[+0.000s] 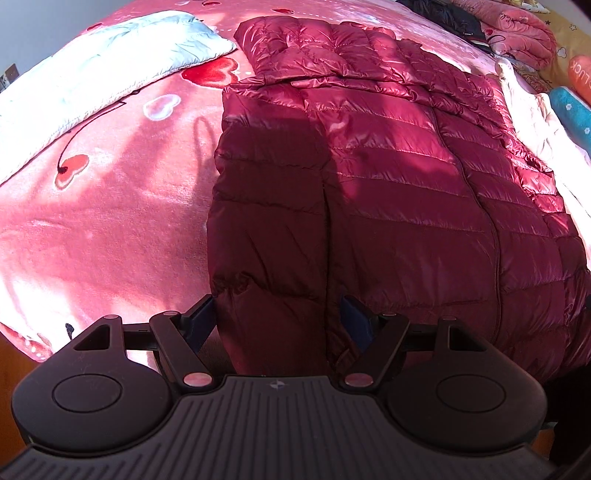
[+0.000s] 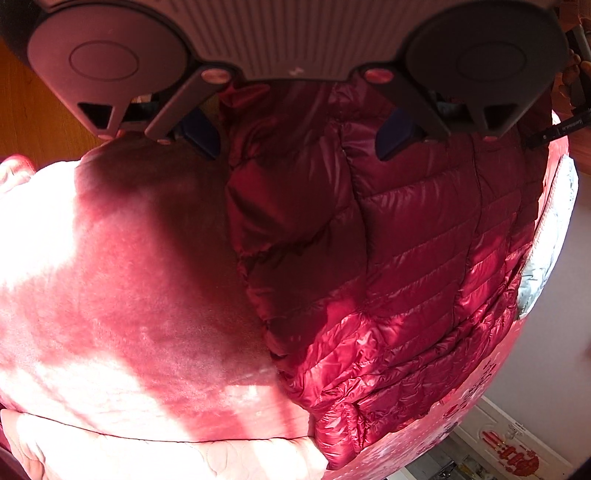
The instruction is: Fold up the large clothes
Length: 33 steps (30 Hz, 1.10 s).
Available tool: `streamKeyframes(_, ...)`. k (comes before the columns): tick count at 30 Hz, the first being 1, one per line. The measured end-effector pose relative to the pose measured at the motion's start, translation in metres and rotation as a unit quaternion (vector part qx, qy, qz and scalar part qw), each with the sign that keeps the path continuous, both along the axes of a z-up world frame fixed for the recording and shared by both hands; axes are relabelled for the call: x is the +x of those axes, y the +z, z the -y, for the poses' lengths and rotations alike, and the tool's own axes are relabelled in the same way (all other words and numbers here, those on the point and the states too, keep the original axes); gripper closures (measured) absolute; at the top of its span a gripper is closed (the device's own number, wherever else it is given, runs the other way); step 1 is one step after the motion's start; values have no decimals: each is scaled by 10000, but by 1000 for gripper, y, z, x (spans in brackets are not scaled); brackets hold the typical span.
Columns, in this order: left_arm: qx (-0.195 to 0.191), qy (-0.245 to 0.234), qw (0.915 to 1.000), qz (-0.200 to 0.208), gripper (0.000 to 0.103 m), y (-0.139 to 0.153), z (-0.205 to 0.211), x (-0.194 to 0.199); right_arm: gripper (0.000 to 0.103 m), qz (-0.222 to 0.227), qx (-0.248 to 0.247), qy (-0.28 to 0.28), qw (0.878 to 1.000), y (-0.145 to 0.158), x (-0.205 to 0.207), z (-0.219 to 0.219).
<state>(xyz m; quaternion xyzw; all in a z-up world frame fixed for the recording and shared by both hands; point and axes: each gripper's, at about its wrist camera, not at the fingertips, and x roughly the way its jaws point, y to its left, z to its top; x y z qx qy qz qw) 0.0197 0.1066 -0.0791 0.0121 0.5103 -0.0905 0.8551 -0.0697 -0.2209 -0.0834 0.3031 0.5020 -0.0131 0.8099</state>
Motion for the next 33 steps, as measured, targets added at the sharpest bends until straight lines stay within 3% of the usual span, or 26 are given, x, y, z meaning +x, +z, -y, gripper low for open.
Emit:
streamKeyframes(15, -178, -46, 9993, -330, 17, -22, 14, 5, 19, -457, -74, 320, 9984, -15, 16, -9)
streamKeyframes(21, -168, -172, 9990, -390, 20, -25, 17, 5, 37, -563, -72, 507, 9971, -20, 21, -13)
streamKeyframes(24, -191, -256, 9986, -415, 29, -26, 20, 3, 40, -592, -118, 586, 9965, -21, 23, -16)
streamKeyframes(30, -205, -386, 9985, -331, 57, -22, 27, -5, 60, -541, -38, 704, 9960, -19, 23, -20)
streamKeyframes(33, -245, -427, 9985, -237, 73, -19, 29, -8, 75, -474, 20, 711, 9963, -18, 23, -20)
